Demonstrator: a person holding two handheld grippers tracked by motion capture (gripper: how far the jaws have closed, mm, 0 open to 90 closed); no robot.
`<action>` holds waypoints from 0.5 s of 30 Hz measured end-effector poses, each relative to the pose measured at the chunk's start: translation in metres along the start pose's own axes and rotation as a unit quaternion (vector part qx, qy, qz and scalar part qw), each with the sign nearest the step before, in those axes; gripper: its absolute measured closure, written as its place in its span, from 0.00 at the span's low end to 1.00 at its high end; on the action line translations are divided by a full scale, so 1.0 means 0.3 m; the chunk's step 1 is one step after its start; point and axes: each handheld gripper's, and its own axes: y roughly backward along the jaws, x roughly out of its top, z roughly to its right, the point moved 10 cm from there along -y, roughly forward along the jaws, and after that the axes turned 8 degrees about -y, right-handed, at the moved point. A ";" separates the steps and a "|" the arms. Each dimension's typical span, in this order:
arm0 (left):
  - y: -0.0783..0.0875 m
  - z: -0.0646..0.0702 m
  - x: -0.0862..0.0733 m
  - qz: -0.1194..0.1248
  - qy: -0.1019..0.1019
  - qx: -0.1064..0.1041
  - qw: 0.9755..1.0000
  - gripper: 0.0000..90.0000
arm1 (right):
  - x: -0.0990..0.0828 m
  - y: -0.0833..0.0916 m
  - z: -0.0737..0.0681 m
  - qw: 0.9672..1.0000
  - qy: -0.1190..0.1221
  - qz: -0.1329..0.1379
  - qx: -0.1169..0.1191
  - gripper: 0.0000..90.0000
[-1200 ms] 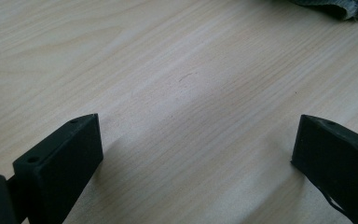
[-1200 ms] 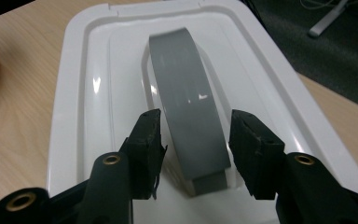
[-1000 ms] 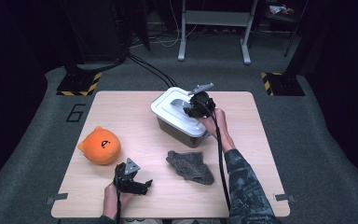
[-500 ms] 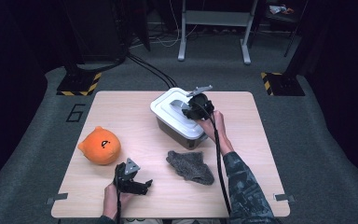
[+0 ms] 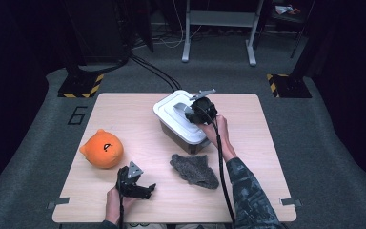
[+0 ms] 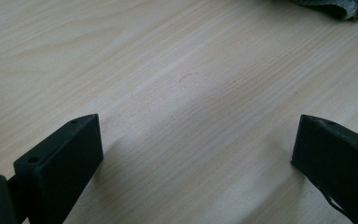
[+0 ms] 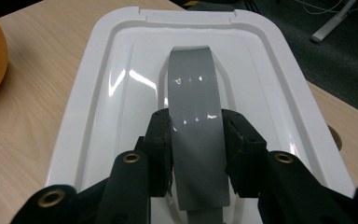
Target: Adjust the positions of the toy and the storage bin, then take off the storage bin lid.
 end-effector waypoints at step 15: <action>-0.001 0.000 0.000 0.001 0.002 0.001 1.000 0.01 | 0.015 0.015 0.009 1.000 0.017 0.021 0.000 0.74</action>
